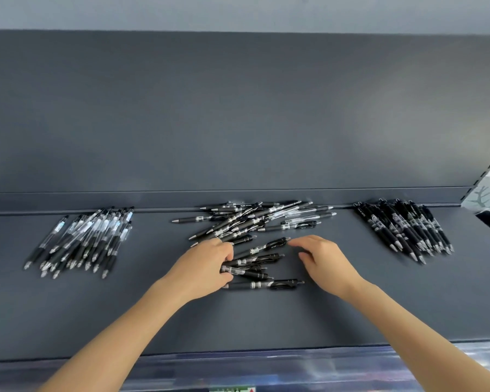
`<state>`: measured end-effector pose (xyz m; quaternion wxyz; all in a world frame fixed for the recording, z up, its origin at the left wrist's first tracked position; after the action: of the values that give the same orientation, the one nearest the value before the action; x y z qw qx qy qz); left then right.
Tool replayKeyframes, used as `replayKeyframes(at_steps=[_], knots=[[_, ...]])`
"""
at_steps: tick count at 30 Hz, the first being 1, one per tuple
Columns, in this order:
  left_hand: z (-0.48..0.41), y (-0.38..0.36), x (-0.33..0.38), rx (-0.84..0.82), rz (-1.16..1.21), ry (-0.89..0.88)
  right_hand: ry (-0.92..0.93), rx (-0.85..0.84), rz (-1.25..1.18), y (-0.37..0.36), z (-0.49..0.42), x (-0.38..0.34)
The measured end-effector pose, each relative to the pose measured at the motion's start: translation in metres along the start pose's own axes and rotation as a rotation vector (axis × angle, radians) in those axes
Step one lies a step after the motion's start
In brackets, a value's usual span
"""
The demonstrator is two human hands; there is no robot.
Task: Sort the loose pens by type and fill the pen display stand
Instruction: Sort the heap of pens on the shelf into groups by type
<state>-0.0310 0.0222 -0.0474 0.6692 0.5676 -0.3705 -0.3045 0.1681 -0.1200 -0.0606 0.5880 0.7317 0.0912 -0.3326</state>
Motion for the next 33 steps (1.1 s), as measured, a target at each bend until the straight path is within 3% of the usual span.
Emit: replayKeyframes(at_steps=[7,11,14,19,24,33], knots=[[-0.009,0.003,0.018,-0.005,-0.107,-0.032,-0.062,-0.014,-0.068,0.004,0.002,-0.002],[-0.011,0.005,0.016,0.000,-0.153,-0.054,-0.048,-0.127,-0.066,0.004,0.009,-0.007],[-0.014,0.005,0.014,0.004,-0.125,-0.055,-0.027,-0.215,-0.030,0.002,0.013,-0.009],[-0.021,0.004,0.026,0.045,-0.053,-0.132,-0.036,-0.221,-0.004,0.004,0.014,-0.014],[-0.023,0.006,0.011,0.069,0.025,-0.083,-0.026,-0.251,0.058,0.002,0.017,-0.012],[-0.027,0.006,0.014,-0.031,0.025,-0.061,-0.139,-0.010,0.114,-0.004,0.004,-0.011]])
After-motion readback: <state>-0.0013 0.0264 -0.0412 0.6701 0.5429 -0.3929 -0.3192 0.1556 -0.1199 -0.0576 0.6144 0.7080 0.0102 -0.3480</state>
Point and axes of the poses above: each hand's wrist, its own z-axis away from the middle knuckle, its own y-axis out of the back of the hand, x = y × z, the point moved 3 cm from there along -z, towards the middle knuckle, and after that the axes turned 8 degrees about -z, right-handed, at the moved point
